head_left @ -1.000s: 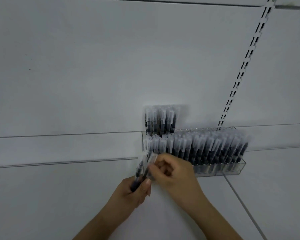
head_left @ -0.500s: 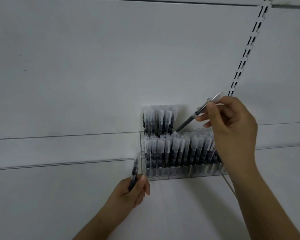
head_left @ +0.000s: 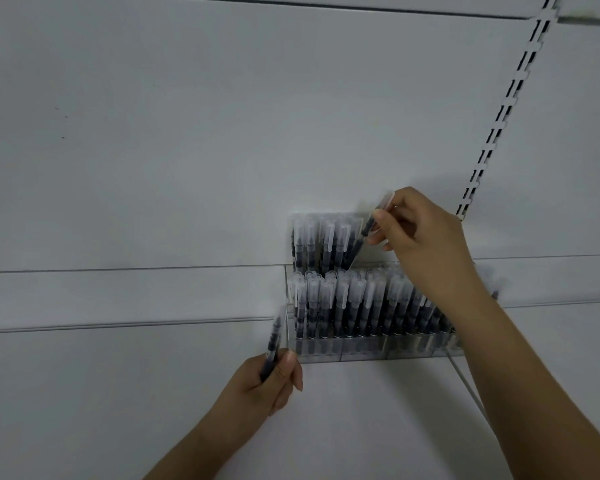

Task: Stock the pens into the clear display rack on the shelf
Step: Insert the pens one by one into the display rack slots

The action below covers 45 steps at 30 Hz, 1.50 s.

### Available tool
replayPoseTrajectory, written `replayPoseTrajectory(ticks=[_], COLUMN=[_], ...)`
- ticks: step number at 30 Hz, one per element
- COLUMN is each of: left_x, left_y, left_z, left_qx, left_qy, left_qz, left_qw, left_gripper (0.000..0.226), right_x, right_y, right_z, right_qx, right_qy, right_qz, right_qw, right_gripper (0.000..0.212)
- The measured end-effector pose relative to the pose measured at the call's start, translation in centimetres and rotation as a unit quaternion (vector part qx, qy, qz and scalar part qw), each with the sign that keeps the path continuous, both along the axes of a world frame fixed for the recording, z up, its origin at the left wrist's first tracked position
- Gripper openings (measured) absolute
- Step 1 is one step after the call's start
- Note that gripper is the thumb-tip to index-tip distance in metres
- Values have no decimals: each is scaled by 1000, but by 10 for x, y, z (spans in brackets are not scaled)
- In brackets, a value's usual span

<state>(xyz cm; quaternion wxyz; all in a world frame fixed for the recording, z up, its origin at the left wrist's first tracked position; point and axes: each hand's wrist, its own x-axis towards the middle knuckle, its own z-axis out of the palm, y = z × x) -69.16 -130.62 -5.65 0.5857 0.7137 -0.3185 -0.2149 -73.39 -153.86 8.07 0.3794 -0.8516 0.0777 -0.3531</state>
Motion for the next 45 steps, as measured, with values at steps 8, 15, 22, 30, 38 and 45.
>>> replayPoseTrajectory(ticks=[8,15,22,30,38,45], left_x=[1,1,0,1,-2,-3], left_y=[-2,-2,-1,-2,-1,0], left_z=[0,-1,1,-1,-4,-5], left_qx=[6,7,4,16,35,35], left_qy=[-2,-1,-1,-4,-28,-33], left_qz=[2,1,-1,-5,-18,-19], left_qw=[1000,1000,1000,1000,999,999], left_gripper=[42,43,43,44,42,46], right_x=[0,11,-4,-38,-37,-51], right_y=[-6,6,9,79,84,33], right_z=[5,-16,-23,-75,-72,-1], right_qx=[-53,-149,-165,56,159,195], right_qy=[66,140,145,130,107,-197], right_qz=[12,-16,-49,111,215,-15], right_qw=[996,979,974,984,958,961], right_gripper=[8,18,16,12,3,12])
